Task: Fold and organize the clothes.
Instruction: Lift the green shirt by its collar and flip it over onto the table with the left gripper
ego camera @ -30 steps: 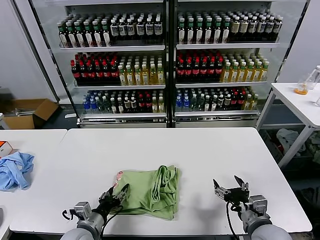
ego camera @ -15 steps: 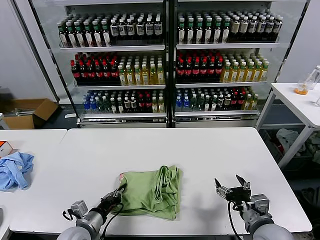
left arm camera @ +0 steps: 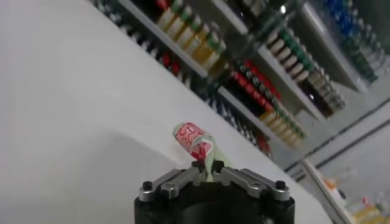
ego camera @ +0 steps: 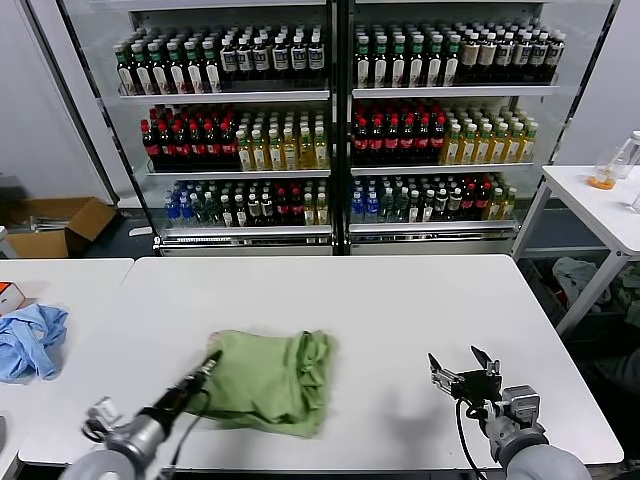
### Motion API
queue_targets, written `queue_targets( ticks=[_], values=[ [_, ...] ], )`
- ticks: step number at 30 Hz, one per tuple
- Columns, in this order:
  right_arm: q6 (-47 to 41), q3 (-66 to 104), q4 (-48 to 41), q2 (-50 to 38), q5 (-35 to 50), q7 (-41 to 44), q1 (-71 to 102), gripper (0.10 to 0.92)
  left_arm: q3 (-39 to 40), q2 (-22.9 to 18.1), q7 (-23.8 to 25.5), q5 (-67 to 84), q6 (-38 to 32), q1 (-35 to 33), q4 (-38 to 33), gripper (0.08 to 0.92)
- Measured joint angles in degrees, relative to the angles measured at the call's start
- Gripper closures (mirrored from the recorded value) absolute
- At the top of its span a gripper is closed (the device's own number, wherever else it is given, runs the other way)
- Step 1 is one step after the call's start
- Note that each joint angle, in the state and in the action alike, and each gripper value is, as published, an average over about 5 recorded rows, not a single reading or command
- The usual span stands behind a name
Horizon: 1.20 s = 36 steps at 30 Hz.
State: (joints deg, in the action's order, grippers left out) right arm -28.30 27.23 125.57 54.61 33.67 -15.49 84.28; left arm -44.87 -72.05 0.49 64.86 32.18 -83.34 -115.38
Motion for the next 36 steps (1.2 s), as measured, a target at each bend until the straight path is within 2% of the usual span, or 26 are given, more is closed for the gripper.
queue_targets(
  ticks=[8,14,18,27,36],
  values=[
    [0.07,0.04,1.09,-0.36,0.55,0.03,-0.17,0.203,-13.63,8.92,0.68,2.74,0.53,0.74,-2.82,0.890],
    [0.24,-0.06,1.91,-0.39,0.51,0.14,0.18,0.203,-15.69,13.83,2.08,-1.35,0.60,0.23,-6.11,0.890],
    [0.47,-0.18,2.20,-0.38,0.33,0.19,0.37,0.203,-10.79,14.71,2.73,-10.08,0.20,0.39,-6.14,0.890],
    [1.03,-0.07,2.61,-0.45,0.11,0.36,0.78,0.203,9.55,12.91,2.75,-35.70,-0.54,2.76,-2.96,0.890],
    [1.37,0.34,3.02,-0.69,0.13,0.54,0.89,0.203,23.72,9.65,1.64,-45.84,0.27,6.19,-3.62,0.890]
  ],
)
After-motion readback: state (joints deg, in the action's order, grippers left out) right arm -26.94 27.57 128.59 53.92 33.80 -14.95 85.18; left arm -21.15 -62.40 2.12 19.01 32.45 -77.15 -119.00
